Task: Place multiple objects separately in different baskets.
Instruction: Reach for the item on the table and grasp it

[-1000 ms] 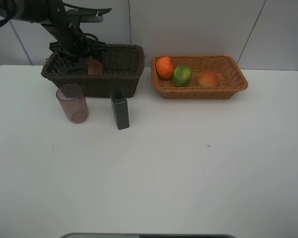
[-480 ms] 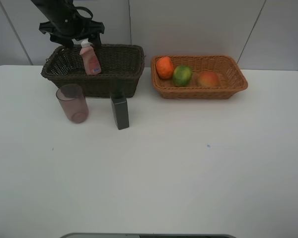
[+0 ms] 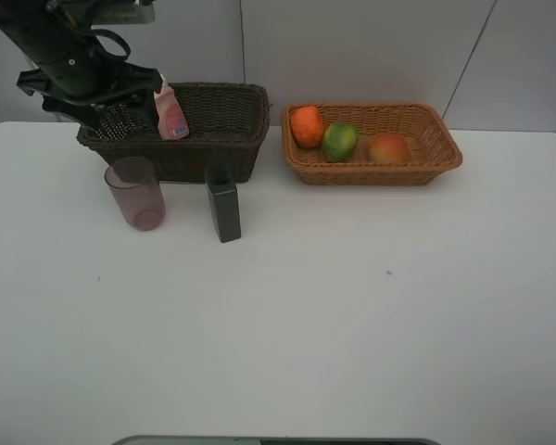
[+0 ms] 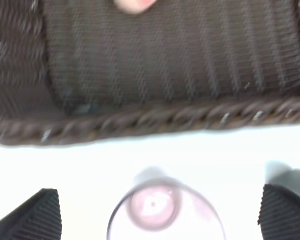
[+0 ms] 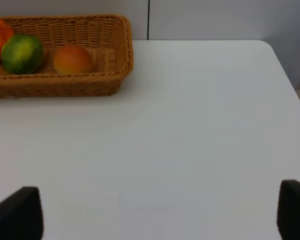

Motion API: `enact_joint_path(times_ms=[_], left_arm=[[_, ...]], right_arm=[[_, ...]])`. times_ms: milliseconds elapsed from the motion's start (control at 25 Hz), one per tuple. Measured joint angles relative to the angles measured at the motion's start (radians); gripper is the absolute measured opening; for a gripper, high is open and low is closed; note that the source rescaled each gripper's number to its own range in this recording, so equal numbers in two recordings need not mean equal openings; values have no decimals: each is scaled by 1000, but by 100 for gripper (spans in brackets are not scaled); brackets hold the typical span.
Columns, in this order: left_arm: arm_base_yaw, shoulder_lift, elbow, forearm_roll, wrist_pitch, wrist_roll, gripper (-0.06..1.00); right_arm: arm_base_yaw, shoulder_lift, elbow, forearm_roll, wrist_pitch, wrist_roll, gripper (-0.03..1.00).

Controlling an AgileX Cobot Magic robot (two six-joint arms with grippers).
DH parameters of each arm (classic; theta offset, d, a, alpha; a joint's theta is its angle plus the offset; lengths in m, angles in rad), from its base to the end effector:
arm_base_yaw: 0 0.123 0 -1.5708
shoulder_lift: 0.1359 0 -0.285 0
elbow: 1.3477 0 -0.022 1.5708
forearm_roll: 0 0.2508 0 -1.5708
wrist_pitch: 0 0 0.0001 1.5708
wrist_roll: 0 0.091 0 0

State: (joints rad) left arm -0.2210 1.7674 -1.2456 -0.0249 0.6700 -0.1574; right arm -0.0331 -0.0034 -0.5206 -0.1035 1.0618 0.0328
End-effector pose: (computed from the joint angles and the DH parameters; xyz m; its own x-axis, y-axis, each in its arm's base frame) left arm 0.3613 -0.0826 0.2254 -0.8977 0.0213 -0.4402 0.0691 0.9933 -0.0927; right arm -0.0084 -0.0079 0.2832 -0.4352 -0.0033 -0.9003 0.1065 0.9928 -0.0551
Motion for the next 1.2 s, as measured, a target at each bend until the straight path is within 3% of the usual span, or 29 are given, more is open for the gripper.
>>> enact_joint_path(times_ms=[360, 480, 1200], left_arm=[[49, -94, 223, 8, -60, -19, 100], [51, -94, 268, 8, -126, -21, 100], [51, 34, 287, -4, -269, -60, 100]], right_arm=[[0, 0, 0, -1, 0, 0, 96], [0, 0, 0, -1, 0, 0, 96], [0, 0, 0, -1, 0, 0, 96]])
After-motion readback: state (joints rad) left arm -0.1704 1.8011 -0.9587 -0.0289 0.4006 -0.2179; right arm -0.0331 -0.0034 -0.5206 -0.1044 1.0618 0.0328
